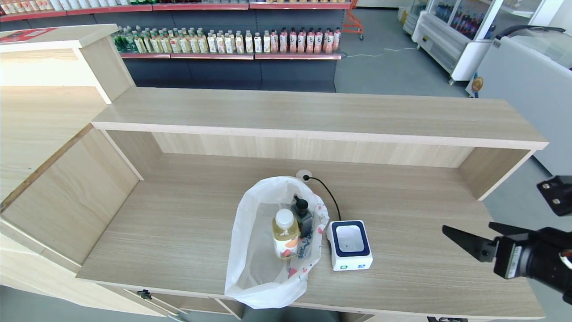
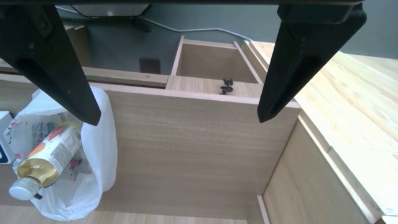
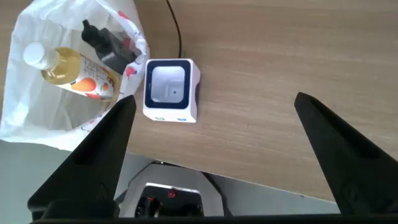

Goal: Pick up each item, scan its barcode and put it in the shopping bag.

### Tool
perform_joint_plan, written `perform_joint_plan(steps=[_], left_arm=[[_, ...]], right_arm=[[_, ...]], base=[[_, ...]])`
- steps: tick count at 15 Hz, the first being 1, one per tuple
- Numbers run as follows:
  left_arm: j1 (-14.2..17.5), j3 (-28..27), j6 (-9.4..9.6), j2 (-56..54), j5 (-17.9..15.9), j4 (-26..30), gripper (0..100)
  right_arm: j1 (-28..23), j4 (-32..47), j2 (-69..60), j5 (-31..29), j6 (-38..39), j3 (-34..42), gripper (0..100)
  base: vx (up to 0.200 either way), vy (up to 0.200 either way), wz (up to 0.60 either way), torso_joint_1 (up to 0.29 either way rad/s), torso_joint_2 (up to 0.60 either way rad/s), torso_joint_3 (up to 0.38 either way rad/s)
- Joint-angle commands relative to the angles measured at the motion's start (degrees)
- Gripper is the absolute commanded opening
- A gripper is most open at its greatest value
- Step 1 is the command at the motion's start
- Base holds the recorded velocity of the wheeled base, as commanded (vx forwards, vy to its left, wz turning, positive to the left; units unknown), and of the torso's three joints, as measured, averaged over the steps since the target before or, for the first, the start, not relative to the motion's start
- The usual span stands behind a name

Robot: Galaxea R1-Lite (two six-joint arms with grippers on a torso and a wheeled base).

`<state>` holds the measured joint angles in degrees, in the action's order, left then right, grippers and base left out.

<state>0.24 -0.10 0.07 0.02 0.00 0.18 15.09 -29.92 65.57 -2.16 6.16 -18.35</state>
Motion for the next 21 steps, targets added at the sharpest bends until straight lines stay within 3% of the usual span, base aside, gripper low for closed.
perform_joint_plan(steps=[1, 6, 7, 9, 14, 21], left_arm=[[0.02, 0.01, -0.07, -0.02, 0.0, -0.01, 100], [0.02, 0.01, 0.01, -0.02, 0.0, -0.01, 100], [0.02, 0.01, 0.01, -0.02, 0.0, -0.01, 100], [0.02, 0.01, -0.07, -0.02, 0.0, -0.01, 100], [0.02, 0.01, -0.07, -0.02, 0.0, -0.01, 100], [0.02, 0.01, -0.07, -0.02, 0.0, -0.01, 100]], right_arm=[[-10.17, 16.12, -30.24, -2.76, -2.99, 12.63, 100], [-17.2, 25.52, -57.05, -2.76, -11.25, 18.35, 100], [-17.46, 28.33, -61.0, -2.85, -11.08, 17.91, 100], [-15.18, 26.49, -65.57, -4.52, -9.5, 18.35, 100], [-15.18, 26.58, -65.57, -4.61, -5.89, 18.35, 100], [-15.09, 30.09, -65.57, -0.3, -9.41, 18.26, 100]], base=[[0.0, 0.0, 0.0, 0.0, 0.0, 0.0], [0.0, 0.0, 0.0, 0.0, 0.0, 0.0], [0.0, 0.0, 0.0, 0.0, 0.0, 0.0], [0.0, 0.0, 0.0, 0.0, 0.0, 0.0], [0.0, 0.0, 0.0, 0.0, 0.0, 0.0], [0.0, 0.0, 0.0, 0.0, 0.0, 0.0]])
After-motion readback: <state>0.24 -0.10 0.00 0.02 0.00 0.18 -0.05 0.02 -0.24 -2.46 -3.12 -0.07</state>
